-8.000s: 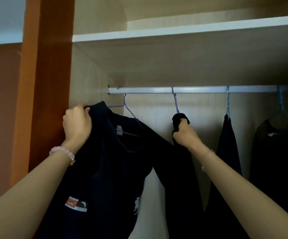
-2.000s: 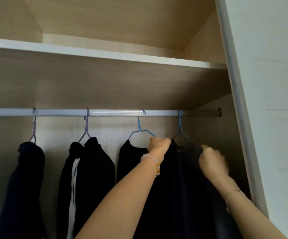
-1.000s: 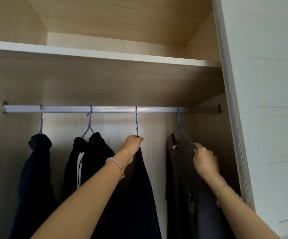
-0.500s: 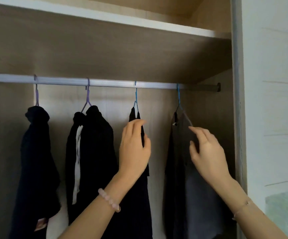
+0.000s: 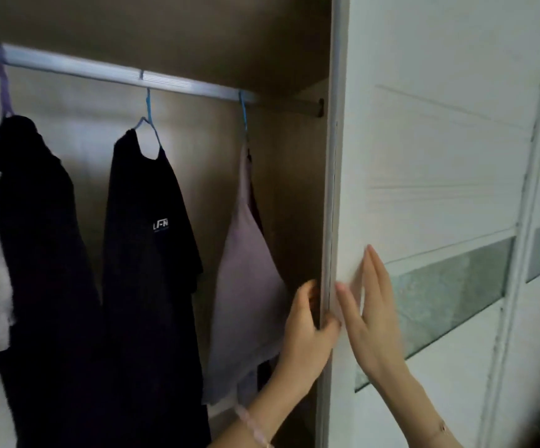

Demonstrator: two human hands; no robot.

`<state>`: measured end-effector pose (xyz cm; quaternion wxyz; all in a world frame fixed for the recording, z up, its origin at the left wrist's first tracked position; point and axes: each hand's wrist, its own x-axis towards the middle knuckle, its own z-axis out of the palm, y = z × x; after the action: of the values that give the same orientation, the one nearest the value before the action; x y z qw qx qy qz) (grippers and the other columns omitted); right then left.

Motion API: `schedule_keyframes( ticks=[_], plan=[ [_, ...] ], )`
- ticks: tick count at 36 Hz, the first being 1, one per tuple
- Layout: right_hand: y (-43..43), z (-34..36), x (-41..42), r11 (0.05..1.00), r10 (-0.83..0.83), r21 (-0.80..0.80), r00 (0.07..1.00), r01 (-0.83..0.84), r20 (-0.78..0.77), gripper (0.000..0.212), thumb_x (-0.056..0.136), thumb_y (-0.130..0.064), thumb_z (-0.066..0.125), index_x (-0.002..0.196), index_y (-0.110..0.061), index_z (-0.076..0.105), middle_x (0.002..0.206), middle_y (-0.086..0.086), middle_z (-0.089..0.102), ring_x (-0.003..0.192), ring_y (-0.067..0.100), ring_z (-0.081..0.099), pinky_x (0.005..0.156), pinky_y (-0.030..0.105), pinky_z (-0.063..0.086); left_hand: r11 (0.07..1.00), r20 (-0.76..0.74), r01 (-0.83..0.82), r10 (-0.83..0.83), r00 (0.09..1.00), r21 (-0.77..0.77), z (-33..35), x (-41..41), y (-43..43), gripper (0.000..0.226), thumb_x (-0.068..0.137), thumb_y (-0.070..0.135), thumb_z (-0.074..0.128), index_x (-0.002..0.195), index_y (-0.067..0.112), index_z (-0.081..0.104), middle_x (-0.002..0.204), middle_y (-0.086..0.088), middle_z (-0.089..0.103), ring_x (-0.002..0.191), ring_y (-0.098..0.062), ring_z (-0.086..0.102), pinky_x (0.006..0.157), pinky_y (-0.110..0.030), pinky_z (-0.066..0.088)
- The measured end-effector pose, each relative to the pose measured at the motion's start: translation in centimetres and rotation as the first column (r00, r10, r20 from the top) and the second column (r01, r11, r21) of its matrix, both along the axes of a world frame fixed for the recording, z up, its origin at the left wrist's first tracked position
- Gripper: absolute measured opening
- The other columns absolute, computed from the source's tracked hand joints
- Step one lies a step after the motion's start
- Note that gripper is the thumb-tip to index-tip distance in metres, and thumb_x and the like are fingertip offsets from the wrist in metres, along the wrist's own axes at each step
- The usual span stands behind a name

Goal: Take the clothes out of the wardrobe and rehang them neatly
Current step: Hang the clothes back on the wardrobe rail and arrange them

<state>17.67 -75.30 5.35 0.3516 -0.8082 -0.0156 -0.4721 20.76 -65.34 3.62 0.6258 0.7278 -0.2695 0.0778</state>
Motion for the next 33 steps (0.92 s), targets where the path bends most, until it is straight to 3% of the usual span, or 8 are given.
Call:
schedule_keyframes(
  ticks=[5,10,12,16,22,27,30,33],
  plan=[
    [1.0,-0.9,0.2,0.986,0.074,0.145,0.996,-0.08,0.044,0.067,0.088,-0.045,0.042,0.148,-0.021,0.024,0.152,-0.016,0.021,0.139,-0.007,0.018,0.104,-0.005,0.008,0.997,-0.019,0.075,-0.075,0.997,0.023,-0.5,-0.4,-0.1,0.049,0.075,0.036,0.068,0.118,0.043,0.047,0.12,0.016,0.062,0.112,0.003,0.058,0.101,-0.029,0.047],
    [2.4,-0.9,0.6,0.972,0.081,0.212,0.993,-0.098,0.09,0.068,0.088,-0.039,0.045,0.147,-0.013,0.024,0.151,-0.001,0.024,0.136,0.0,0.022,0.106,-0.001,0.012,0.996,0.12,0.058,-0.066,0.991,0.073,-0.3,-1.8,1.2,0.023,0.101,0.013,0.034,0.104,0.014,0.057,0.084,0.011,0.073,0.079,0.003,0.068,0.068,-0.012,0.052],
    [2.6,-0.8,0.3,0.968,0.102,0.222,0.991,-0.12,0.089,0.068,0.088,-0.039,0.045,0.147,-0.013,0.025,0.149,-0.002,0.025,0.137,0.004,0.025,0.107,0.005,0.017,0.993,0.068,0.05,-0.058,0.996,0.111,-0.6,-1.7,0.9,0.023,0.097,0.026,0.044,0.099,0.008,0.058,0.071,0.011,0.069,0.069,0.0,0.066,0.066,-0.016,0.051],
    [2.5,-0.9,-0.7,0.973,0.141,0.175,0.988,-0.15,0.064,0.067,0.087,-0.04,0.046,0.146,-0.014,0.028,0.147,-0.004,0.027,0.136,0.004,0.028,0.11,0.014,0.022,0.998,-0.056,-0.041,0.039,0.998,-0.038,-1.3,-1.9,0.7,0.06,0.058,0.063,0.072,0.101,0.023,0.058,0.092,0.008,0.068,0.087,-0.002,0.065,0.079,-0.023,0.053],
    [4.6,-1.2,-2.3,0.98,0.194,0.034,0.98,-0.195,0.04,0.065,0.09,-0.047,0.039,0.146,-0.016,0.03,0.144,-0.007,0.029,0.135,0.005,0.031,0.113,0.027,0.029,0.994,-0.103,-0.025,0.015,0.995,-0.103,-2.1,-2.9,4.5,0.042,0.081,0.02,0.07,0.119,0.022,0.054,0.108,0.01,0.067,0.101,0.001,0.064,0.082,-0.019,0.054],
    [7.4,-1.6,-2.9,0.965,0.23,-0.155,0.968,-0.213,0.105,0.054,0.094,-0.033,0.038,0.144,-0.012,0.035,0.138,0.003,0.04,0.131,0.007,0.035,0.111,0.018,0.027,0.988,-0.101,-0.115,0.105,0.989,-0.099,-1.8,-5.2,9.6,0.041,0.082,0.012,0.07,0.119,0.024,0.055,0.108,0.009,0.07,0.101,-0.003,0.065,0.083,-0.018,0.053],
    [9.8,-1.8,-2.9,0.94,0.263,-0.267,0.948,-0.21,0.18,0.048,0.094,-0.022,0.041,0.139,-0.005,0.044,0.136,0.003,0.043,0.128,0.01,0.037,0.109,0.047,0.034,0.978,-0.114,-0.178,0.165,0.98,-0.108,-1.8,-6.8,12.9,0.039,0.082,0.008,0.068,0.114,0.028,0.056,0.105,0.016,0.07,0.098,-0.001,0.066,0.082,-0.018,0.053],
    [12.5,-1.8,-3.2,0.908,0.319,-0.352,0.921,-0.229,0.222,0.044,0.095,-0.02,0.042,0.136,-0.006,0.047,0.134,0.006,0.046,0.127,0.021,0.043,0.112,0.053,0.027,0.952,-0.124,-0.288,0.275,0.953,-0.103,-1.8,-8.7,16.2,0.04,0.081,0.008,0.069,0.111,0.031,0.056,0.101,0.017,0.07,0.094,-0.002,0.067,0.08,-0.022,0.055]
  ],
)
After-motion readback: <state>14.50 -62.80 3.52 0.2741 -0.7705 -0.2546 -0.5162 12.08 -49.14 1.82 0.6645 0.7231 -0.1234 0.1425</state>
